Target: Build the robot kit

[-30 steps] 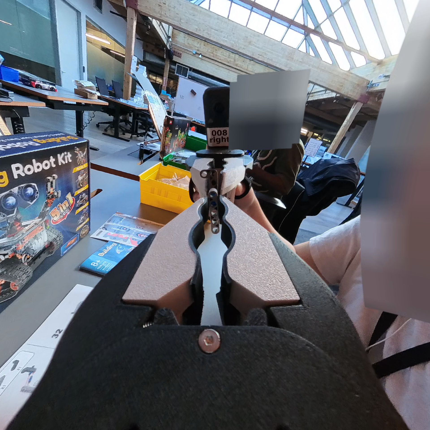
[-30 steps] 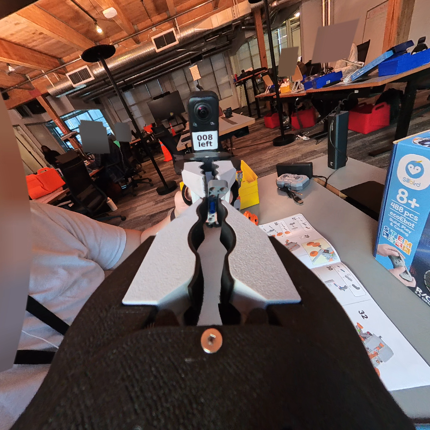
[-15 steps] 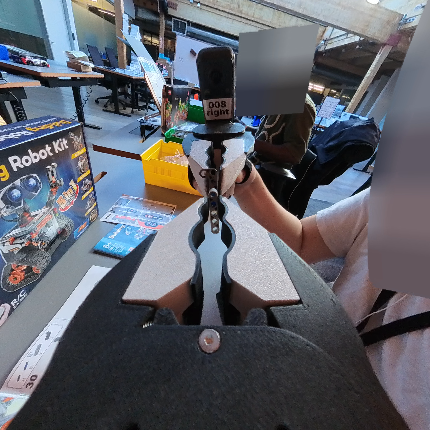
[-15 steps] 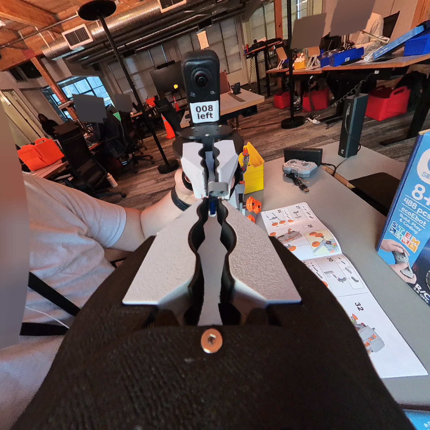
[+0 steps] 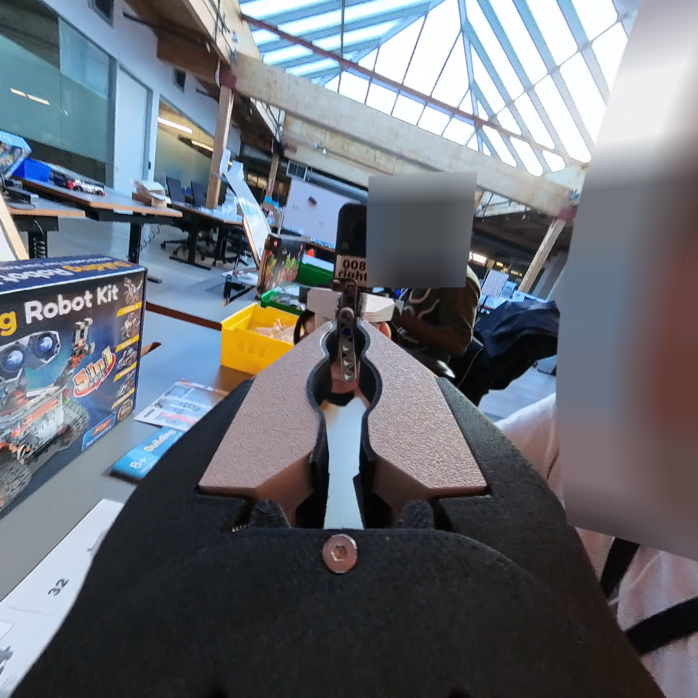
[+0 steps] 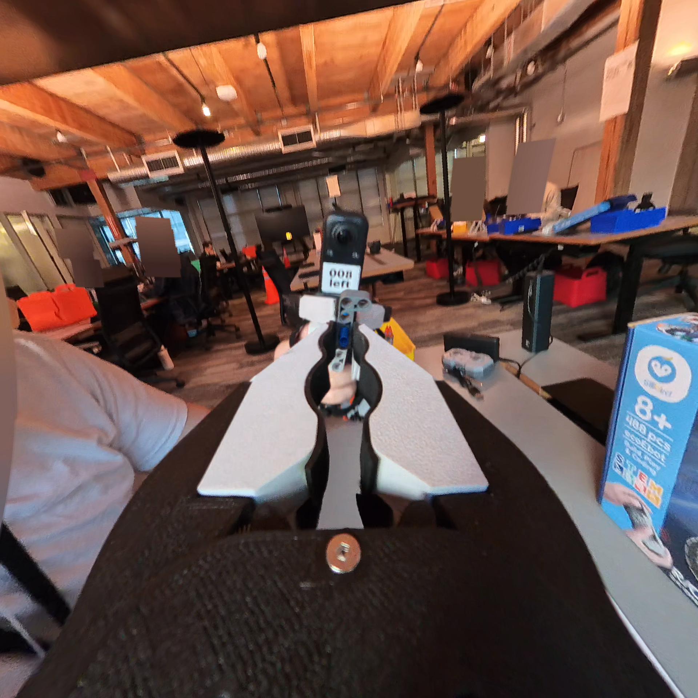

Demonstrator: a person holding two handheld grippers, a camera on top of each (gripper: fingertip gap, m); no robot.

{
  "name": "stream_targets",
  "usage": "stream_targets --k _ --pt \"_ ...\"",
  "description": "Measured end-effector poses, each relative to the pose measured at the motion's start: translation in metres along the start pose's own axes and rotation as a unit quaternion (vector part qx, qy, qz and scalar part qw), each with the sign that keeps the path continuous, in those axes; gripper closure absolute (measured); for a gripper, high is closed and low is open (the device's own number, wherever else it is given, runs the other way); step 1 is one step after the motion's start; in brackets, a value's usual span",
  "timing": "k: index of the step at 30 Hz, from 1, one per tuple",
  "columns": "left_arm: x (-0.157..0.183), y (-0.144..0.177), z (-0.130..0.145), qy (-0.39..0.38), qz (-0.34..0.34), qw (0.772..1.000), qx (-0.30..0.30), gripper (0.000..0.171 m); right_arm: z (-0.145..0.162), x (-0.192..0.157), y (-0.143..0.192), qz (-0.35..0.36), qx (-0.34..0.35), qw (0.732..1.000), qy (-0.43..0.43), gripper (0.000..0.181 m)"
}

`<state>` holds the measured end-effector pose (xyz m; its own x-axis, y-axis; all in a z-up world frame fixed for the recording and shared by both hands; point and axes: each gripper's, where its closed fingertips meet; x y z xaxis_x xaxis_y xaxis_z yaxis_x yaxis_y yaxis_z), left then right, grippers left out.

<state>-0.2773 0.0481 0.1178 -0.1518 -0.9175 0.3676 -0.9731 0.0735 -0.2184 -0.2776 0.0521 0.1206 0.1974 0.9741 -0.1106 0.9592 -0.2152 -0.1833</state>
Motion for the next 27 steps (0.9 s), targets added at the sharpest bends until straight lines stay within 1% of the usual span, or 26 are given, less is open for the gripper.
stream_targets --k 3,7,16,22,24,27 --pt "0.0003 0.0004 -0.0030 -0.007 -0.006 1.000 0.011 0.167 -0.0055 0.0008 -0.0047 -0.006 0.036 0.999 -0.017 0.175" --pt "0.0012 0.0001 -0.0050 -0.010 -0.011 1.000 0.019 0.167 -0.0087 0.0005 -0.0069 -0.008 0.054 0.998 -0.024 0.175" --pt "0.0042 -0.0031 -0.0041 -0.018 -0.011 1.000 0.020 0.167 -0.0094 -0.0021 -0.0036 -0.018 0.045 0.998 -0.039 0.175" --pt "0.0042 -0.0029 -0.0036 -0.010 -0.006 1.000 0.020 0.167 -0.0075 -0.0023 -0.0034 -0.024 0.040 0.998 -0.046 0.175" --pt "0.0039 -0.0020 -0.0068 -0.004 -0.003 0.999 0.032 0.166 -0.0063 -0.0017 -0.0037 -0.022 0.037 0.998 -0.045 0.176" --pt "0.0036 -0.0011 -0.0070 0.001 0.000 1.000 0.031 0.167 -0.0063 -0.0017 -0.0053 -0.021 0.040 0.998 -0.045 0.175"
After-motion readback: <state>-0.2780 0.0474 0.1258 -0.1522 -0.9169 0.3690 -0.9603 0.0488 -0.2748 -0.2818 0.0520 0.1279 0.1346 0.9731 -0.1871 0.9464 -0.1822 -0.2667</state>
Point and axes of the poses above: each gripper's, where its closed fingertips meet, y back along the fingers, z out of its underside, x = y × z across the jaws, and after that the axes turned 4 degrees about y, right-handed
